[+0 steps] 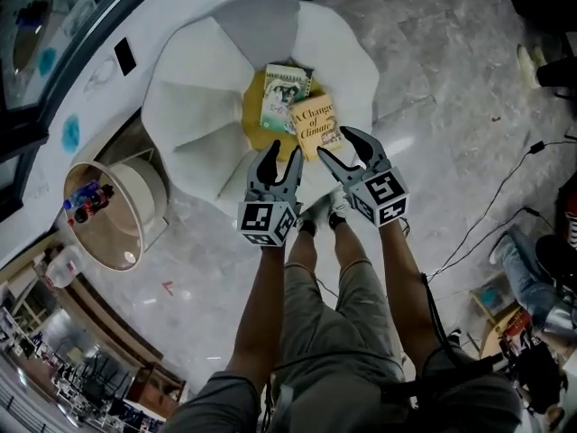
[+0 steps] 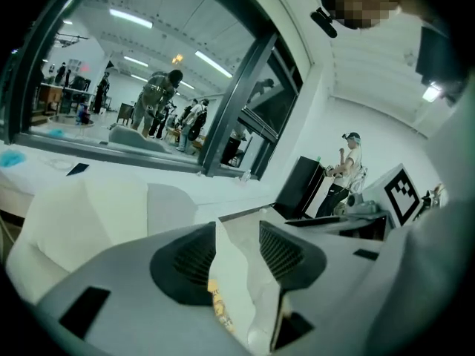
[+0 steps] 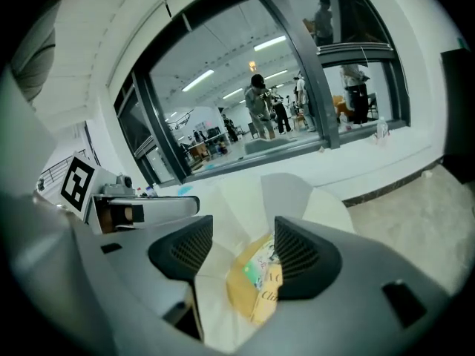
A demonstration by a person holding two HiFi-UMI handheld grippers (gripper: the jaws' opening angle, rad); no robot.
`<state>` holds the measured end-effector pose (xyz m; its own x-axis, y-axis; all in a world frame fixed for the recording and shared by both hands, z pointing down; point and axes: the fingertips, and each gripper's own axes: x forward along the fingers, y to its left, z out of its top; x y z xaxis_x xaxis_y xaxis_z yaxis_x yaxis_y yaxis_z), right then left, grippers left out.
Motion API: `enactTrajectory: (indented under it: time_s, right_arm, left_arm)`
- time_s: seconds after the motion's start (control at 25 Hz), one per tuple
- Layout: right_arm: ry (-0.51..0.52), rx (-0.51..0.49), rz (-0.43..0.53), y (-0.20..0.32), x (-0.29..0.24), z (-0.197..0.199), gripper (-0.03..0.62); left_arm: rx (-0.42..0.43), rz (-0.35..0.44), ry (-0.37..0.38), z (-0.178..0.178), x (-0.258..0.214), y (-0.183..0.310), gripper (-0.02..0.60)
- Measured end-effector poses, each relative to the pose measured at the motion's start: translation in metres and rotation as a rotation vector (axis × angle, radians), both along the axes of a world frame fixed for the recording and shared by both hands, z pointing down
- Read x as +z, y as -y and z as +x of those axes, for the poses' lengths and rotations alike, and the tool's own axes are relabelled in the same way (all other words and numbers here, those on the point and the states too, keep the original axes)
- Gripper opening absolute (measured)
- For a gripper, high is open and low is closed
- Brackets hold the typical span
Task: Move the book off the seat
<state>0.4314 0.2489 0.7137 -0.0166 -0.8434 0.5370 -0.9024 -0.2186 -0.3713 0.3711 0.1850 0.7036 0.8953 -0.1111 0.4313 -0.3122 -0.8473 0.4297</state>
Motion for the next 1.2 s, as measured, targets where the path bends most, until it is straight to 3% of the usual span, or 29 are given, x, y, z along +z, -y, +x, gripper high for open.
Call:
enactTrajectory:
  time_s: [0.32,0.6,1.2]
  right_arm:
    - [0.044,0.015,-0.052,-0.009,0.101,0.009,0.258]
    - [0.066,-0.028,-0.099,-0.01,0.185,0.009,0.267]
    - [0.089,-0.08,-0.195,-0.028,0.334,0.013,0.275]
  left_arm:
    - [0.032,-0.062,0.064,-0.003,0.109,-0.004,0.175]
    - [0.049,-0.114,0.114,-0.009,0.19,-0.012,0.175]
    - [0.079,-0.225,0.206,-0.015,0.332,-0.027,0.184]
